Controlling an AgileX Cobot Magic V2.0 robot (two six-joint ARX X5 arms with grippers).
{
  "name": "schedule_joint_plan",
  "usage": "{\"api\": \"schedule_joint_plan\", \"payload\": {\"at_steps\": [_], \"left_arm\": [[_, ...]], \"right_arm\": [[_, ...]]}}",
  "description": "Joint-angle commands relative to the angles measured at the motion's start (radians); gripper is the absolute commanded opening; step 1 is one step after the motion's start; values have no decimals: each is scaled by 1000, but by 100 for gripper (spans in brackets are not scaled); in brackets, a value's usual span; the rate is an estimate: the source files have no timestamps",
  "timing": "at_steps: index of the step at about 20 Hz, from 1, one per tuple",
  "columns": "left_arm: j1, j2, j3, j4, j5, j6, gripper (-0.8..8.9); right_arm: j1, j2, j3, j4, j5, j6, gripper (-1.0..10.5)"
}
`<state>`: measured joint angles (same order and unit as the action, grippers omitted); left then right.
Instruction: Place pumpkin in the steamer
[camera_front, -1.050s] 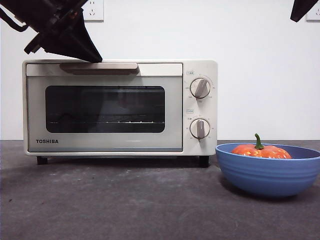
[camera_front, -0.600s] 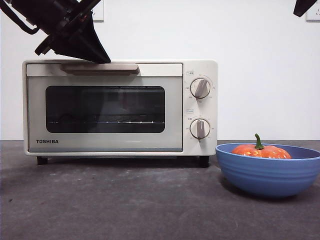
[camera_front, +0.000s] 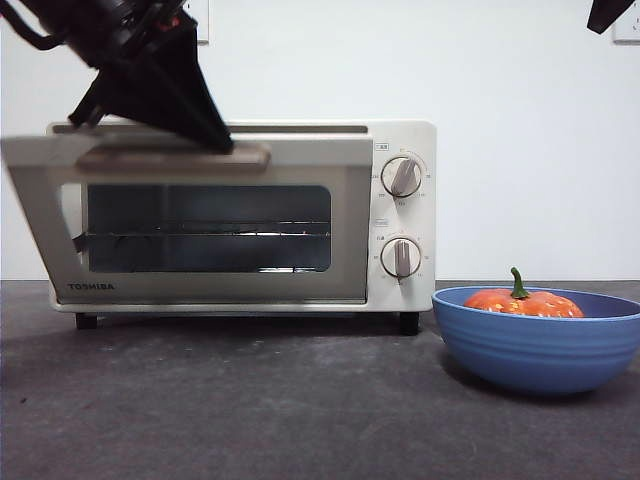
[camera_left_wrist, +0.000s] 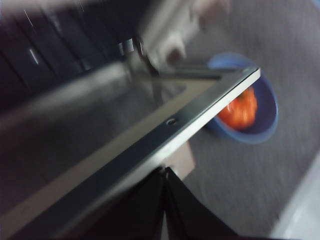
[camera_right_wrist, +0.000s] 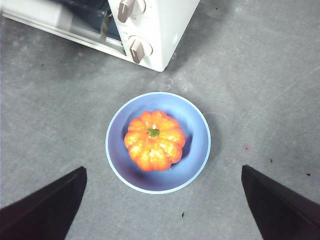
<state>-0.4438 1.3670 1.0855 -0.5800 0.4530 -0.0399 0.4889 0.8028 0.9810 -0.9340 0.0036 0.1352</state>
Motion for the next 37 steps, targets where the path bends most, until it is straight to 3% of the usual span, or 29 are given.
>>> {"api": "schedule_joint_plan", "payload": {"at_steps": [1, 10, 16, 21, 24, 31, 37], "left_arm": [[-3, 30, -13, -53, -65, 4, 8], [-72, 11, -13, -245, -64, -24, 9], [-95, -22, -13, -233, -64, -21, 9], [-62, -188, -13, -204, -65, -12, 9], [-18, -314, -13, -226, -80, 26, 8], [67, -532, -14, -347, -90, 93, 8], [67, -604, -14, -368, -90, 93, 8]], "right_arm": [[4, 4, 16, 6, 3, 7, 493], [4, 7, 16, -20, 3, 4, 494], [4, 7, 16, -20, 2, 16, 492], [0, 58, 13, -24, -5, 41, 485], [-30, 118, -4, -5, -5, 41, 484], [-201, 192, -177, 201, -161, 110, 448], [-263, 267, -240, 267, -164, 120, 407]]}}
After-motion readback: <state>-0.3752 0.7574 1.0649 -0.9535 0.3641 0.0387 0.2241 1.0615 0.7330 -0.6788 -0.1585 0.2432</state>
